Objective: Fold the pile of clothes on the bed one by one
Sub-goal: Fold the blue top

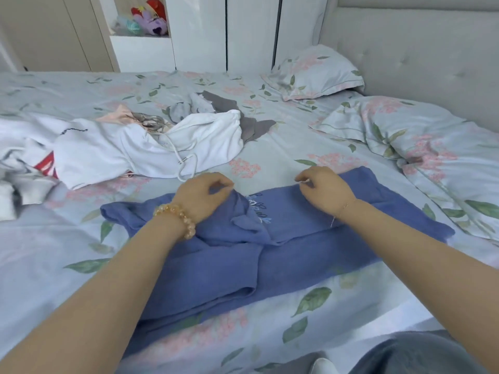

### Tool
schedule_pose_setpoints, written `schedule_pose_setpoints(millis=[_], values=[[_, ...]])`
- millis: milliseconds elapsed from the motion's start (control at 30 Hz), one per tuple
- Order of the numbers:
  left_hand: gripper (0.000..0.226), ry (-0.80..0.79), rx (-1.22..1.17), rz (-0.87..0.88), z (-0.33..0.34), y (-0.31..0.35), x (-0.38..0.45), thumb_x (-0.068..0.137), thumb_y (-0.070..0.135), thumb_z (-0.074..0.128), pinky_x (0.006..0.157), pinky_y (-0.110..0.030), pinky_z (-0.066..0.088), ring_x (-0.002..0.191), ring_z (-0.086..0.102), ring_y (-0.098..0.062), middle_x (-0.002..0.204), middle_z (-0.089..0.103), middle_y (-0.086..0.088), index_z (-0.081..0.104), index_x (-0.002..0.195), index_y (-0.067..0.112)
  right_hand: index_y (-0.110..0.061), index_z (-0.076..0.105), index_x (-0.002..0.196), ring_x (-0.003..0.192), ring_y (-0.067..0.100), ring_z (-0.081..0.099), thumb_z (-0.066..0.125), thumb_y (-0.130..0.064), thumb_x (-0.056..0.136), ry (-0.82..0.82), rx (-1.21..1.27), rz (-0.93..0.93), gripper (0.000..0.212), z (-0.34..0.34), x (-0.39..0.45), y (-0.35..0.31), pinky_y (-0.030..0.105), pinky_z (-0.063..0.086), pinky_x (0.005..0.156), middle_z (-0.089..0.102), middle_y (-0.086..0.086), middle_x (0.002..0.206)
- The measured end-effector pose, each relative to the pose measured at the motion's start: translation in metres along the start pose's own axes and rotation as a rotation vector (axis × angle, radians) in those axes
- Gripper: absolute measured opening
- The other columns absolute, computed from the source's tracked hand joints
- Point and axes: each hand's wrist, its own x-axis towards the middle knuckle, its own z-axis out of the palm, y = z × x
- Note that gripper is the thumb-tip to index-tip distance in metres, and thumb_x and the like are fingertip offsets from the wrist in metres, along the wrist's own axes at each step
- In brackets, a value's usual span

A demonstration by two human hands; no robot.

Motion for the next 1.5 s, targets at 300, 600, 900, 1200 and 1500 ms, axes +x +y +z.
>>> schedule_pose_setpoints(millis=[300, 600, 900, 1200, 1500], values=[[0.064, -0.112, 0.051, -0.376, -0.028, -0.063, 0.035, 0.085, 0.049, 0.065, 0.106, -0.032, 0.037, 0.121, 0.052, -0.022, 0.131, 0.055, -0.004, 0.05, 0.134, 0.011, -0.023, 0.041, 0.078, 0.077, 0.015, 0.05, 0.058, -0.076, 0.074, -0.373, 0.057, 0.167, 0.055, 0.042, -0.026, -0.11, 0.031, 0.041, 0.067, 0.047, -0.009, 0.079], [0.031, -0.082, -0.2, -0.152, -0.024, -0.034, 0.045, 0.087, 0.028, 0.07, 0.055, -0.02, 0.033, 0.062, 0.042, -0.011, 0.069, 0.045, -0.007, 0.053, 0.072, 0.006, -0.014, 0.055, 0.079, 0.079, 0.024, 0.053, 0.067, -0.032, 0.086, -0.133, 0.066, -0.048, 0.022, 0.039, -0.038, -0.103, 0.035, 0.04, 0.066, 0.051, -0.001, 0.075], [0.026, -0.073, -0.25, 0.05, -0.109, 0.034, -0.045, 0.092, 0.026, 0.064, 0.068, -0.03, 0.042, 0.072, 0.051, -0.016, 0.072, 0.06, -0.019, 0.059, 0.087, 0.002, -0.011, 0.065, 0.084, 0.064, -0.009, 0.059, 0.052, 0.002, 0.095, -0.221, 1.041, -0.179, 0.021, -0.01, -0.055, -0.101, 0.006, 0.044, 0.063, 0.067, -0.02, 0.066], [0.053, -0.301, -0.215, -0.183, -0.096, -0.023, -0.12, 0.072, 0.052, 0.071, 0.063, -0.046, 0.043, 0.069, 0.047, -0.023, 0.072, 0.052, -0.012, 0.054, 0.078, 0.002, -0.012, 0.075, 0.088, 0.059, -0.007, 0.052, 0.072, -0.004, 0.083, -0.609, 0.736, -0.142, 0.01, 0.005, -0.054, -0.088, 0.009, 0.038, 0.061, 0.064, -0.017, 0.064], [0.011, -0.134, -0.325, -0.369, -0.089, -0.041, -0.105, 0.095, 0.016, 0.056, 0.053, -0.027, 0.053, 0.05, 0.065, -0.02, 0.062, 0.069, -0.008, 0.052, 0.087, 0.009, 0.011, 0.053, 0.082, 0.073, 0.018, 0.051, 0.059, -0.061, 0.081, -0.32, 0.717, 0.03, 0.072, 0.045, -0.021, -0.107, 0.03, 0.045, 0.07, 0.06, 0.018, 0.077]])
